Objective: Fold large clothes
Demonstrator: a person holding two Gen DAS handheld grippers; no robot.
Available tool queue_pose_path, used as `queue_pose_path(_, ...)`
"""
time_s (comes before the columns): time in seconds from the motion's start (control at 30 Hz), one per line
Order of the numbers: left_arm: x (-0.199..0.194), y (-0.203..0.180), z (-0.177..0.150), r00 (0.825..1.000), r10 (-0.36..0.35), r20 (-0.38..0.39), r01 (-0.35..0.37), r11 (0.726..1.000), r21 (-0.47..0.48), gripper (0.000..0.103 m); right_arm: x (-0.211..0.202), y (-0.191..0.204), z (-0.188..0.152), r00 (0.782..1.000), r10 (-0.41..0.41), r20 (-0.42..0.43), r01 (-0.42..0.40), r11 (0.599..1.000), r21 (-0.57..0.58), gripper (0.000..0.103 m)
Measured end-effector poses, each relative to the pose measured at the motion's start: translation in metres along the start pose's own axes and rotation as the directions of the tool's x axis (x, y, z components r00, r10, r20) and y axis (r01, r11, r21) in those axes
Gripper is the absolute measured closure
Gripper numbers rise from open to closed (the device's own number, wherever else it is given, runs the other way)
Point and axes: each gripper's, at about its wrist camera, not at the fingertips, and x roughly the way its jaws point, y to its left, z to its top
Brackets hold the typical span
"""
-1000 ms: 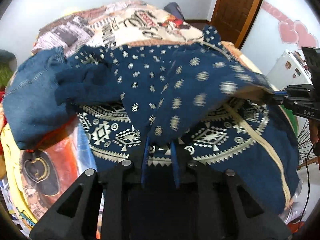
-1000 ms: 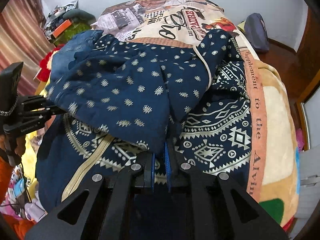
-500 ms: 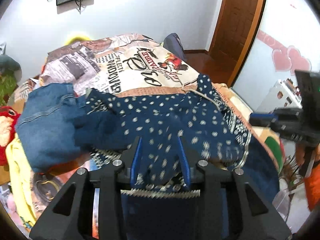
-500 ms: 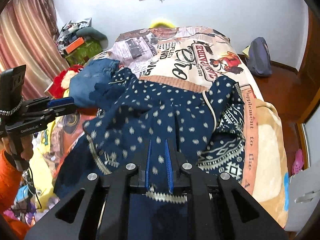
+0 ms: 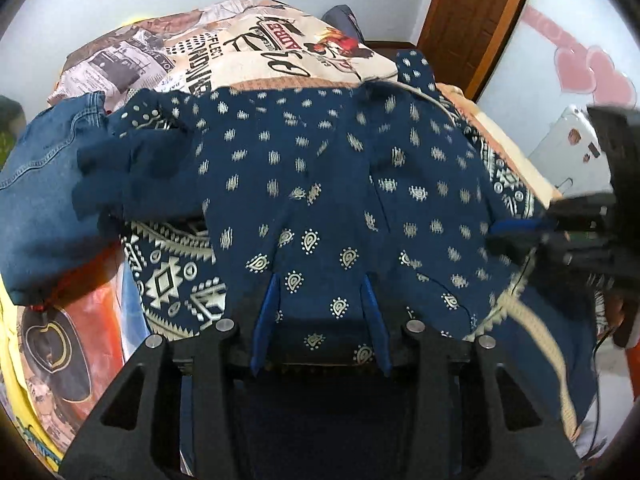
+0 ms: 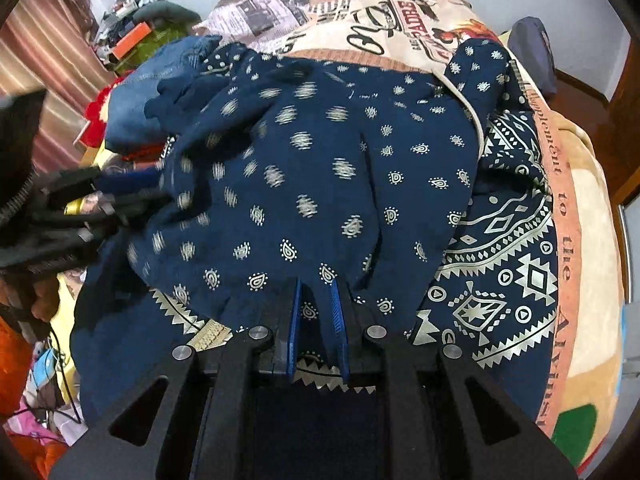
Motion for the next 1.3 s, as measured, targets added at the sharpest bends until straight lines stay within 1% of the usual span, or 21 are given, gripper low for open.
queue_pose_path(0.1,-0.012,0.003,0.002,1.000,-0.002,0.013,0.002,1.000,-0.006,0.060,-0.010,-0.003,0.005,1.000,-0.011,0.015,0.011,1.000,0.014,0.089)
queue_pose_path(0.13,-0.019,0.006,0.004,1.000,-0.002,0.029,0.002,1.000,-0.014,0.056,-0.013,-0.004,0.007,1.000,-0.018,0.024,0.018,1.000,0.015,0.089)
queue_pose_path(0.17,-0.026,0.009,0.005,0.999,0.002,0.049,-0.001,1.000,-0.024,0.048,-0.017,-0.006,0.009,0.999,-0.024,0.035,0.023,1.000,0.018,0.089)
queue_pose_path(0.23,-0.045,0.021,0.012,0.993,0.029,0.114,-0.022,0.998,-0.061,0.037,-0.024,-0.010,0.014,0.997,-0.041,0.064,0.040,0.999,0.025,0.087)
queue_pose_path(0.3,-0.058,0.035,0.016,0.985,0.058,0.163,-0.042,0.994,-0.098,0.031,-0.032,-0.017,0.020,0.992,-0.071,0.102,0.067,0.997,0.037,0.080)
queue_pose_path(0.37,-0.069,0.059,0.020,0.975,0.107,0.196,-0.075,0.984,-0.162,0.026,-0.038,-0.023,0.024,0.986,-0.092,0.138,0.085,0.995,0.058,0.068)
queue_pose_path(0.4,-0.072,0.072,0.021,0.970,0.131,0.204,-0.089,0.976,-0.200,0.025,-0.042,-0.029,0.026,0.982,-0.104,0.159,0.093,0.993,0.074,0.064)
queue_pose_path(0.43,-0.073,0.082,0.022,0.969,0.143,0.203,-0.096,0.970,-0.223,0.025,-0.045,-0.036,0.027,0.977,-0.120,0.175,0.105,0.990,0.091,0.058)
queue_pose_path(0.47,-0.071,0.097,0.021,0.968,0.160,0.194,-0.106,0.959,-0.262,0.025,-0.047,-0.041,0.030,0.973,-0.140,0.183,0.121,0.987,0.109,0.054)
queue_pose_path(0.53,-0.063,0.124,0.018,0.972,0.163,0.167,-0.100,0.937,-0.336,0.025,-0.046,-0.052,0.037,0.964,-0.188,0.189,0.160,0.975,0.151,0.050)
queue_pose_path(0.63,-0.048,0.154,0.011,0.983,0.111,0.143,-0.040,0.904,-0.426,0.025,-0.041,-0.075,0.043,0.958,-0.219,0.183,0.178,0.960,0.215,0.049)
queue_pose_path(0.7,-0.031,0.168,0.005,0.991,0.057,0.124,0.009,0.881,-0.473,0.025,-0.033,-0.090,0.047,0.963,-0.213,0.164,0.167,0.952,0.257,0.049)
queue_pose_path(0.77,-0.018,0.175,0.001,0.994,0.020,0.111,0.038,0.868,-0.496,0.025,-0.027,-0.101,0.048,0.967,-0.209,0.145,0.162,0.945,0.286,0.049)
queue_pose_path(0.9,0.009,0.179,0.003,0.994,-0.044,0.099,0.089,0.853,-0.515,0.025,-0.010,-0.122,0.055,0.977,-0.190,0.098,0.147,0.931,0.333,0.049)
queue_pose_path(0.93,0.018,0.182,0.006,0.992,-0.073,0.102,0.116,0.844,-0.523,0.025,-0.007,-0.125,0.055,0.978,-0.184,0.093,0.143,0.931,0.337,0.049)
queue_pose_path(1.0,0.033,0.185,0.010,0.990,-0.104,0.100,0.142,0.828,-0.543,0.025,-0.001,-0.131,0.059,0.981,-0.175,0.080,0.137,0.928,0.347,0.049)
queue_pose_path(1.07,0.046,0.188,0.012,0.987,-0.129,0.094,0.160,0.819,-0.551,0.025,0.007,-0.138,0.064,0.982,-0.174,0.072,0.137,0.925,0.355,0.049)
queue_pose_path(1.13,0.062,0.191,0.014,0.988,-0.138,0.067,0.152,0.809,-0.567,0.025,0.012,-0.143,0.069,0.978,-0.192,0.076,0.154,0.923,0.354,0.049)
queue_pose_path(1.2,0.074,0.191,0.013,0.985,-0.162,0.054,0.163,0.799,-0.578,0.025,0.018,-0.150,0.073,0.977,-0.202,0.063,0.166,0.917,0.362,0.049)
queue_pose_path(1.23,0.076,0.190,0.013,0.984,-0.167,0.055,0.168,0.801,-0.575,0.025,0.023,-0.153,0.075,0.979,-0.196,0.052,0.163,0.915,0.369,0.049)
queue_pose_path(1.3,0.075,0.187,0.015,0.984,-0.165,0.064,0.173,0.813,-0.556,0.025,0.029,-0.158,0.073,0.982,-0.188,0.034,0.162,0.911,0.379,0.049)
